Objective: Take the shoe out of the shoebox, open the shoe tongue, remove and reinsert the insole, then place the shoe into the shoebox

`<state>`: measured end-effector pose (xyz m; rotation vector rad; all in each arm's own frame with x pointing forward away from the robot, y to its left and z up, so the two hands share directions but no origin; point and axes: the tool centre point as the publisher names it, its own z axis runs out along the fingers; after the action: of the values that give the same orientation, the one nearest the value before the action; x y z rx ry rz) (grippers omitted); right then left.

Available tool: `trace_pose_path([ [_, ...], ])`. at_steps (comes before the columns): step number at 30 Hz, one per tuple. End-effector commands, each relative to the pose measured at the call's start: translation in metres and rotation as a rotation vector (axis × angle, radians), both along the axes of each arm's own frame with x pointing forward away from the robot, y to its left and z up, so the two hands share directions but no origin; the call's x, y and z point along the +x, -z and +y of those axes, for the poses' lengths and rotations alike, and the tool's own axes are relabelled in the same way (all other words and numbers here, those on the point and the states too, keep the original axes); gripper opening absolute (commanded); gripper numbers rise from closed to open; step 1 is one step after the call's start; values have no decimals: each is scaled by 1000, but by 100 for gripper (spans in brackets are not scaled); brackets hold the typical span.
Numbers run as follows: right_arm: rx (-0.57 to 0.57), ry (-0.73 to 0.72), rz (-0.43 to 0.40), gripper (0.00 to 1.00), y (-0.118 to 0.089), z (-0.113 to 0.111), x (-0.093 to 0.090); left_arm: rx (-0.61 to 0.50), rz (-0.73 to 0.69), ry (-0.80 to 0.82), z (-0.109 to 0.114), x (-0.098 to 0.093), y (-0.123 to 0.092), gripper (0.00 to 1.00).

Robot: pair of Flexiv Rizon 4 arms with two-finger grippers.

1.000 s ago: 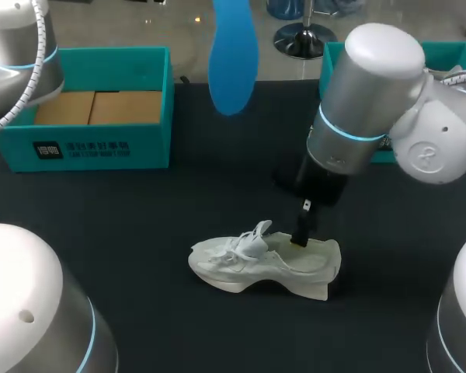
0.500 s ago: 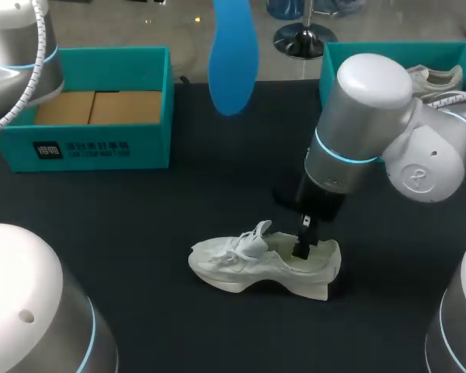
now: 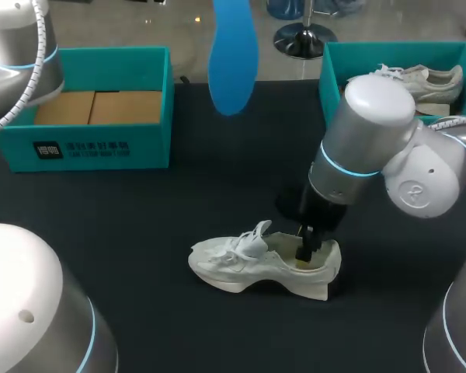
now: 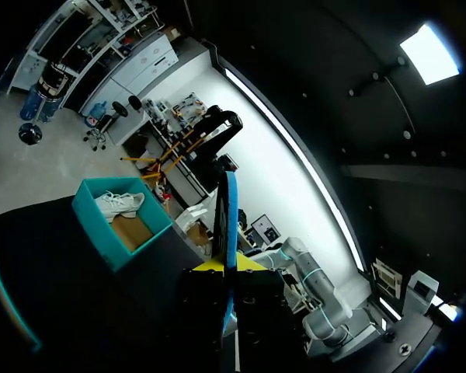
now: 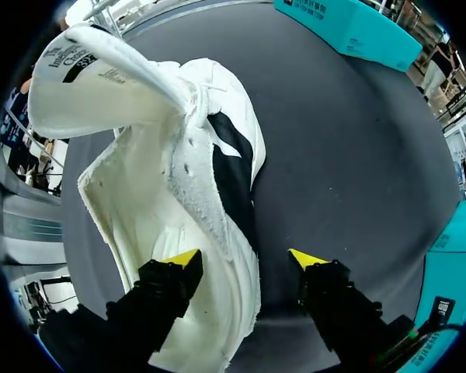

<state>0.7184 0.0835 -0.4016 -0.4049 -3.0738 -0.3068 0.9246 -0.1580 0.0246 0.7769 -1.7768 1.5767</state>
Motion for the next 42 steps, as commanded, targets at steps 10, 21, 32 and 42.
trace_pose_path([
  [10,5,-6,4,0,0,0,-2,1,0,3,0,1,0,0],
  [21,1,-16,-35,0,-55,-7,0,1,0,3,0,1,0,0],
  [32,-45,-118,-13,0,-109,-21,17,1,0,3,0,1,0,0],
  [42,-85,-149,26,0,-109,-21,21,1,0,3,0,1,0,0],
])
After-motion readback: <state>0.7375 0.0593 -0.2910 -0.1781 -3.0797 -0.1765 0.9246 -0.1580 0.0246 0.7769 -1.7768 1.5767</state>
